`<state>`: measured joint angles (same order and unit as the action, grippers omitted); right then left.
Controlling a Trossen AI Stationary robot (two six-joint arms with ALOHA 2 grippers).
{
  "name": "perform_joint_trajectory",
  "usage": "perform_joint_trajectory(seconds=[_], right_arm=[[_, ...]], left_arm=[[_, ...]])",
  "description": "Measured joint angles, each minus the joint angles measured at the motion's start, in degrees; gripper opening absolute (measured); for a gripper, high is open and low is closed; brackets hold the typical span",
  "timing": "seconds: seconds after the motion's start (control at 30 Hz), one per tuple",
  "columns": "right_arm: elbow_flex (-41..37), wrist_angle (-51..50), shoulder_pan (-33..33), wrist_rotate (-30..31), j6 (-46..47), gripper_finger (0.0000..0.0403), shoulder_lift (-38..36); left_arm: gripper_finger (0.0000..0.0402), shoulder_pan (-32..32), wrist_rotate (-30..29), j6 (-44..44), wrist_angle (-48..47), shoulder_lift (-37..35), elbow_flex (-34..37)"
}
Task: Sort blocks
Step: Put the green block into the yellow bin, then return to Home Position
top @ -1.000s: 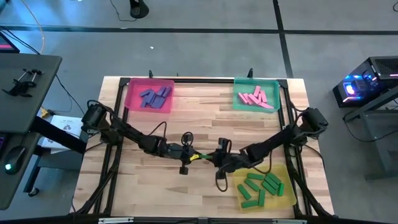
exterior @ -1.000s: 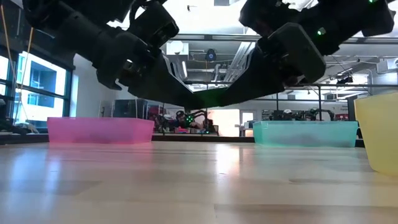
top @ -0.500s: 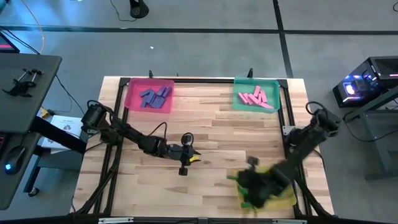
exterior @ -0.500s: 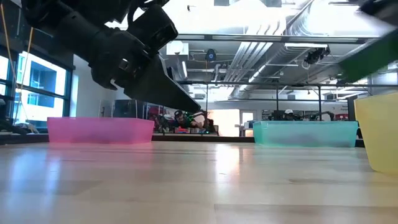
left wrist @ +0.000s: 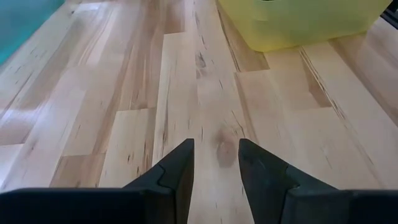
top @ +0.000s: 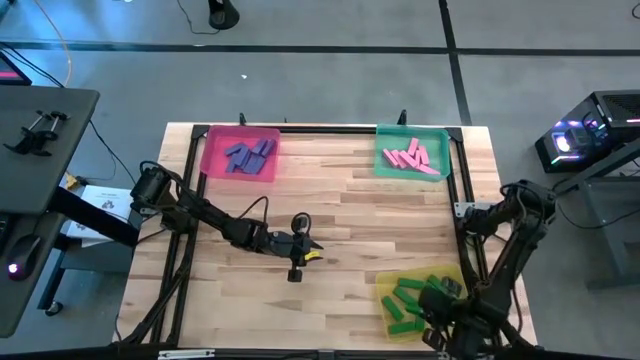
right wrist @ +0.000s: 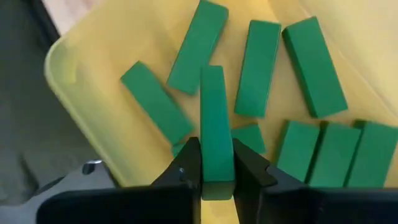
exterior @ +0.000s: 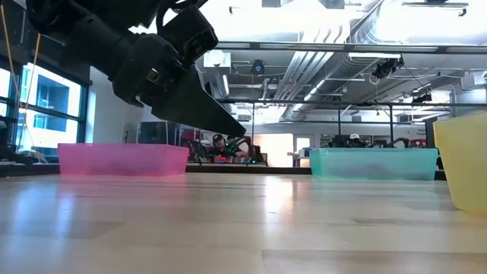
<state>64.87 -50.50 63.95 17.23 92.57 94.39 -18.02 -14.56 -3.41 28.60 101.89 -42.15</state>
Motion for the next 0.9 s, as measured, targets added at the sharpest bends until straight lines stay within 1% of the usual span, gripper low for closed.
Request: perform_joint_trajectory(seconds=[0.1, 0.27, 0.4, 0.47, 0.53, 0.6, 0.73, 0.77, 0.9], right_arm=[[-1.7, 1.0, -2.1, -0.4, -1.5, 0.0038, 0.0], [-4.1, 1.1, -6.5, -4.9, -1.6, 0.0062, 0.0], [-4.7, 1.4, -9.1, -12.7, -5.2, 0.0100, 0.0], [-4.4, 0.8, -10.1, -14.9, -8.4, 0.0123, -0.2], [-3.5, -0.2, -10.7, -15.8, -10.8, 0.0141, -1.1], [-2.3, -1.5, -10.5, -13.3, -12.3, 0.0151, -2.8], [-1.1, -6.7, -8.8, -2.6, -13.5, 0.0152, -7.5], [-1.0, -9.5, -8.7, -1.4, -12.3, 0.0150, -8.9], [-1.5, -28.0, -11.9, 0.9, -4.1, 0.0140, -11.5]], left_arm=[[0.0115, 0.0, 0.1, 0.0, 0.0, 0.0, 0.0], [0.0115, 0.0, 0.1, 0.0, 0.0, 0.0, 0.0], [0.0115, 0.0, 0.5, -1.0, -0.1, 0.0, 0.0], [0.0115, -0.1, 0.5, -1.1, -0.1, 0.0, 0.0], [0.0115, -0.3, 0.5, -1.8, -0.1, -0.1, 0.0], [0.0115, -0.4, 0.5, -2.6, -0.6, -0.9, 0.0], [0.0115, -0.7, 0.5, -3.5, -2.2, -4.5, 0.0], [0.0115, -0.8, 0.5, -3.5, -2.9, -5.7, 0.0], [0.0115, -0.8, 0.5, -2.3, -5.6, -10.0, 0.0]])
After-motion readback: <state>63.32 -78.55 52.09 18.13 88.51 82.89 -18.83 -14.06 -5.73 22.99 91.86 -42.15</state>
